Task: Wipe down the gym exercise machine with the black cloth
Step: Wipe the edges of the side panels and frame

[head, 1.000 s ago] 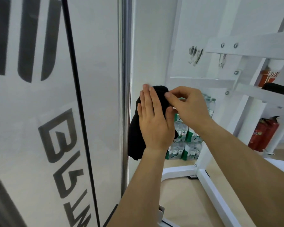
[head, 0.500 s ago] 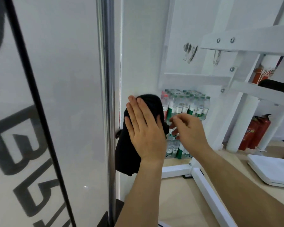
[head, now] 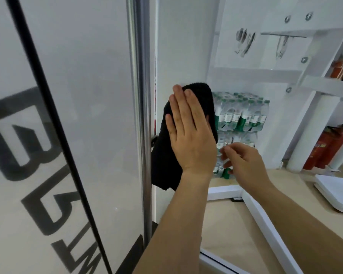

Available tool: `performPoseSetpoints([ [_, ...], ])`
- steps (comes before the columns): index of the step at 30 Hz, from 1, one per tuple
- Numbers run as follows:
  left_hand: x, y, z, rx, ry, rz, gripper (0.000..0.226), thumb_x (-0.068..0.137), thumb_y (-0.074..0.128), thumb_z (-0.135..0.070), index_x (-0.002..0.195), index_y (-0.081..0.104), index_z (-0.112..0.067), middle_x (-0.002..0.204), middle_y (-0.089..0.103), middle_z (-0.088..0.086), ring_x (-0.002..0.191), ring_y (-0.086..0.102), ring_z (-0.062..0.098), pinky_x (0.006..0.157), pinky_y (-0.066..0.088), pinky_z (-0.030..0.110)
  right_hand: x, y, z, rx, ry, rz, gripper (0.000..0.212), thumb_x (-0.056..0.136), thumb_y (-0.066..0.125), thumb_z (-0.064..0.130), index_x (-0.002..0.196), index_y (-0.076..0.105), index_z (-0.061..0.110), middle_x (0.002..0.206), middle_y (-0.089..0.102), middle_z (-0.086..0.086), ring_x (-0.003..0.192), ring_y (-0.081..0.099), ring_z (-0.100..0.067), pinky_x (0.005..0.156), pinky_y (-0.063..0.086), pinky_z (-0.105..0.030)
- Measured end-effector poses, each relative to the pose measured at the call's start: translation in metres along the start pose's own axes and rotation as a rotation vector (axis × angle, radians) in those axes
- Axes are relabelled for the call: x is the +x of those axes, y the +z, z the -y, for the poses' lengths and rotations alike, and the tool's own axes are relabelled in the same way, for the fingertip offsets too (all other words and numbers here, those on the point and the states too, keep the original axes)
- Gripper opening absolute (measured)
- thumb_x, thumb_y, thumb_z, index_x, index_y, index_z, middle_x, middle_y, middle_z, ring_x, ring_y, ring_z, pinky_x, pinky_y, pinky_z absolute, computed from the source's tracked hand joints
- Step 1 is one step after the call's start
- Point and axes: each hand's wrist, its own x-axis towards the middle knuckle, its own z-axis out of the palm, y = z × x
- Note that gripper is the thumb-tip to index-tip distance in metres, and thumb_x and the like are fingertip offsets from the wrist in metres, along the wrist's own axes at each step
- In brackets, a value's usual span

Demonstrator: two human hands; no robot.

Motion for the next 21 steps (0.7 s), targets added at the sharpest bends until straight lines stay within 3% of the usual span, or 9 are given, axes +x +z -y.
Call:
performPoseSetpoints([
  [5,-0.070,0.010,0.027,0.035,0.023,0.018,0.071,0.104,0.047,-0.012,0.157,0.001,-0.003,0.161,0.014,0.017,0.152,0.015,0.027,0.123,0.020,0.045,-0.011,0.007,-0.017,-0.046,0.006,0.059,0.026,0.103,0.052,0.022,0.087,0.072,0.015,0.080,0.071,-0.002,0.070,0.065,-0.017,0.064,0.054,-0.028],
  [9,-0.115,0.016,0.046,0.046,-0.084,0.052,0.075,0.099,0.059,-0.019,0.154,0.012,0.001,0.161,0.023,0.020,0.150,0.022,0.030,0.121,0.025,0.046,-0.017,0.009,-0.029,-0.039,0.043,0.085,0.023,0.102,0.054,0.024,0.088,0.072,0.019,0.080,0.072,0.000,0.066,0.065,-0.012,0.058,0.050,-0.019],
  [14,-0.140,0.019,0.056,-0.026,-0.227,0.071,0.065,0.104,0.044,-0.032,0.152,0.019,0.004,0.157,0.022,0.017,0.147,0.027,0.032,0.122,0.023,0.044,-0.030,0.014,-0.053,-0.072,0.079,0.132,0.023,0.101,0.053,0.026,0.089,0.071,0.020,0.081,0.071,0.002,0.067,0.066,-0.014,0.064,0.054,-0.033],
  [21,-0.155,0.016,0.055,-0.035,-0.308,0.119,0.078,0.096,0.058,-0.027,0.153,0.013,0.002,0.159,0.027,0.022,0.149,0.026,0.034,0.123,0.021,0.045,-0.053,0.019,-0.074,-0.096,0.159,0.246,0.023,0.102,0.052,0.027,0.089,0.071,0.023,0.084,0.071,0.003,0.067,0.068,-0.012,0.064,0.050,-0.028],
])
